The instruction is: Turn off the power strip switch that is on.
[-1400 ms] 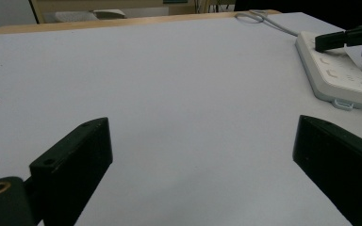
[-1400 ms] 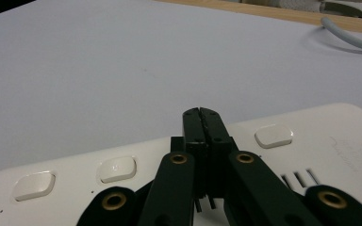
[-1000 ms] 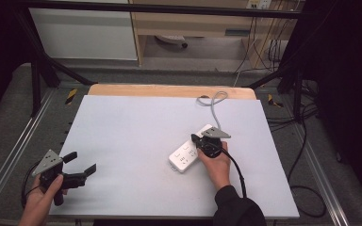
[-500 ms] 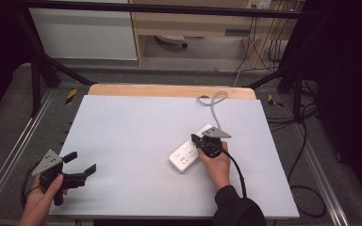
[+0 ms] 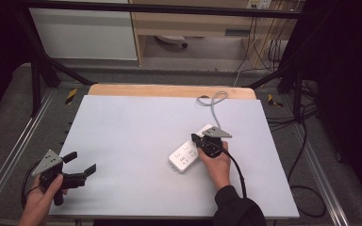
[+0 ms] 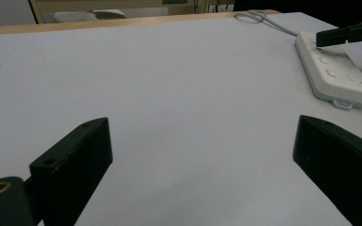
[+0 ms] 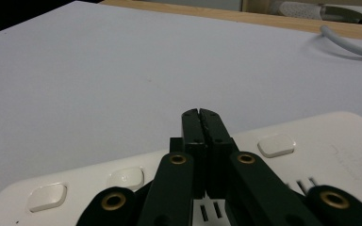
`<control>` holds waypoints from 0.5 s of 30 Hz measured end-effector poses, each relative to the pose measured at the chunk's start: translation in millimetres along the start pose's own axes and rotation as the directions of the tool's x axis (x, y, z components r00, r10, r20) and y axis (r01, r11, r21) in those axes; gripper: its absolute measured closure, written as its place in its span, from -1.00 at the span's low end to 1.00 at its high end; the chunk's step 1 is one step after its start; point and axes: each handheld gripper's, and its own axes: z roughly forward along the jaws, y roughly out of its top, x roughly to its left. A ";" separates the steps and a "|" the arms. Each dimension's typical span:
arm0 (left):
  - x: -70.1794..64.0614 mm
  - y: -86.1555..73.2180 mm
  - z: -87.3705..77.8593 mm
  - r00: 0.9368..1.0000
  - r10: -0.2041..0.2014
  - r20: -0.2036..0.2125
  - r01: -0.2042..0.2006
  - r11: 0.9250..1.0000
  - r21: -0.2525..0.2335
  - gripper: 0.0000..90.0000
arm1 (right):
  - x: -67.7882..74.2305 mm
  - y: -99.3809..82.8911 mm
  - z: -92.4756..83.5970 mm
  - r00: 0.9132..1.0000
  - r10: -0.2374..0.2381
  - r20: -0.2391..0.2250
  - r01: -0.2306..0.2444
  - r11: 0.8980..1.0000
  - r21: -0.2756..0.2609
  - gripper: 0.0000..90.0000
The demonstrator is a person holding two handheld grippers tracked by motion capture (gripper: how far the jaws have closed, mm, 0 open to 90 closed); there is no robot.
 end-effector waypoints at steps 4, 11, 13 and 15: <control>-0.1 0.0 0.1 1.000 0.001 0.000 -0.001 1.000 0.000 -0.88 | -0.2 2.3 -2.7 1.000 0.006 -0.004 -0.006 1.000 -0.013 1.00; -0.2 0.0 -0.1 1.000 0.001 -0.001 -0.001 1.000 0.000 -0.88 | 0.2 7.2 -8.1 1.000 0.014 -0.004 -0.014 0.999 -0.031 0.98; -0.1 -0.1 -0.2 1.000 0.001 -0.001 -0.001 1.000 0.002 -0.88 | 0.2 9.2 -10.0 1.000 0.015 -0.005 -0.015 0.999 -0.036 0.95; 0.0 -0.1 -0.1 1.000 0.003 -0.001 -0.003 1.000 0.003 -0.88 | 0.1 11.6 -11.7 1.000 0.020 -0.008 -0.020 0.999 -0.039 0.91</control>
